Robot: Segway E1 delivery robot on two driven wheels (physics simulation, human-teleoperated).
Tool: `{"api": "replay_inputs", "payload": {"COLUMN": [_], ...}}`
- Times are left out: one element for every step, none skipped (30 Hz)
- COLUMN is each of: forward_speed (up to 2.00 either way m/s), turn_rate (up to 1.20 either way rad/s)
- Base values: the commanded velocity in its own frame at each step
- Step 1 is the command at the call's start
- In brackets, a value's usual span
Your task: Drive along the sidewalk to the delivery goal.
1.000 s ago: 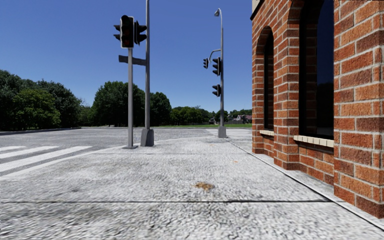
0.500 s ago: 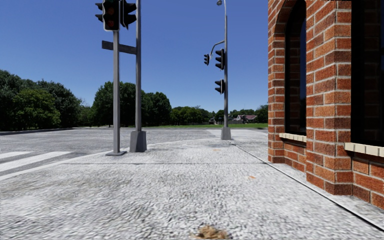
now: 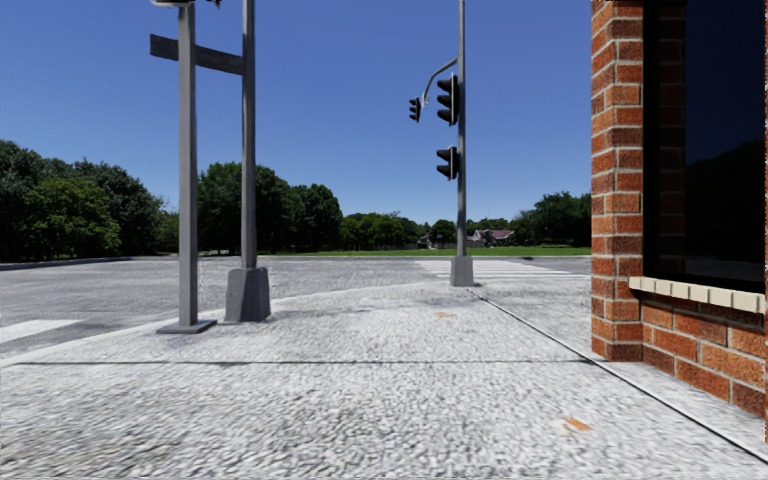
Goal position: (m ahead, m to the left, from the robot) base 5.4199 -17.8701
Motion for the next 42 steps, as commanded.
{"api": "replay_inputs", "payload": {"forward_speed": [2.0, 2.0, 2.0, 2.0, 2.0, 2.0, 2.0, 2.0, 2.0, 2.0, 2.0, 2.0, 2.0, 2.0, 2.0, 2.0, 2.0, 2.0, 2.0, 2.0, 2.0, 2.0, 2.0, 2.0, 2.0, 2.0, 2.0, 2.0, 2.0, 2.0, 2.0, 2.0, 2.0, 1.96, 1.96, 1.93, 1.91, 1.9, 1.88, 1.88, 1.87, 1.86], "turn_rate": [-0.49, -0.51, -0.51, -0.08, 0.0, 0.0, 0.0, 0.0, 0.0, 0.0, 0.0, 0.0, 0.0, 0.0, 0.0, 0.0, 0.0, 0.0, 0.0, 0.0, 0.0, 0.0, -0.12, -0.26, -0.26, -0.37, -0.44, -0.47, -0.47, -0.47, -0.48, -0.48, -0.48, -0.48, -0.48, -0.48, -0.48, -0.48, -0.48, -0.48, -0.48, -0.48]}}
